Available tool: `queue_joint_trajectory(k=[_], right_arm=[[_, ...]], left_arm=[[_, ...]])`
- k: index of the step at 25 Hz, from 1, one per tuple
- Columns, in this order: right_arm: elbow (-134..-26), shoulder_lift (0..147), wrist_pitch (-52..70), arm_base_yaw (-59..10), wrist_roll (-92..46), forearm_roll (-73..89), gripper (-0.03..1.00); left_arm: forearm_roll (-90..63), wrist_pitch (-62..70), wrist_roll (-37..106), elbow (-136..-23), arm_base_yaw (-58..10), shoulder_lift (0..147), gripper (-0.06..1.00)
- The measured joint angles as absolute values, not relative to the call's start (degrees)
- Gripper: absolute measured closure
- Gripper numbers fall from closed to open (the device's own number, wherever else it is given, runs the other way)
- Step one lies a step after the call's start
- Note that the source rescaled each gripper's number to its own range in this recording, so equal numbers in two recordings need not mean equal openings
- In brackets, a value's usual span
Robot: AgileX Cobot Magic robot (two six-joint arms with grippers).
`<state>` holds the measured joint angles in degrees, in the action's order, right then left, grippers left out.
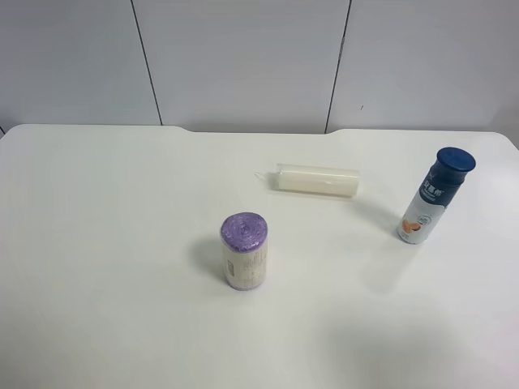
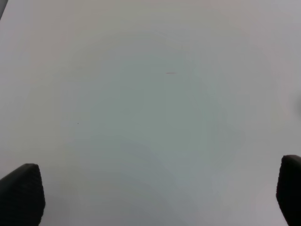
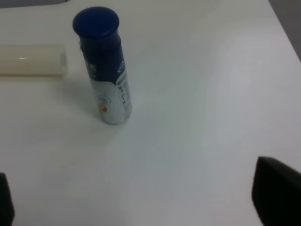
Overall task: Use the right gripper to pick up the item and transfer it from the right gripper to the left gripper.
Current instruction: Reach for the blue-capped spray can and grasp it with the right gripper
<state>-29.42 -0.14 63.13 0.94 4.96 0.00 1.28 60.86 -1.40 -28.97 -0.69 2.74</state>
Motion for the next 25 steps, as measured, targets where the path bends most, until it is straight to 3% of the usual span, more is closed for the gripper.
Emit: queue_joint_trajectory(k=[25], right_arm=[[-29.4, -0.1, 61.5, 0.9, 5.6, 0.0, -0.03]], left_arm=[[1.3, 60.9, -1.4, -29.0, -0.7, 2.7, -0.06]])
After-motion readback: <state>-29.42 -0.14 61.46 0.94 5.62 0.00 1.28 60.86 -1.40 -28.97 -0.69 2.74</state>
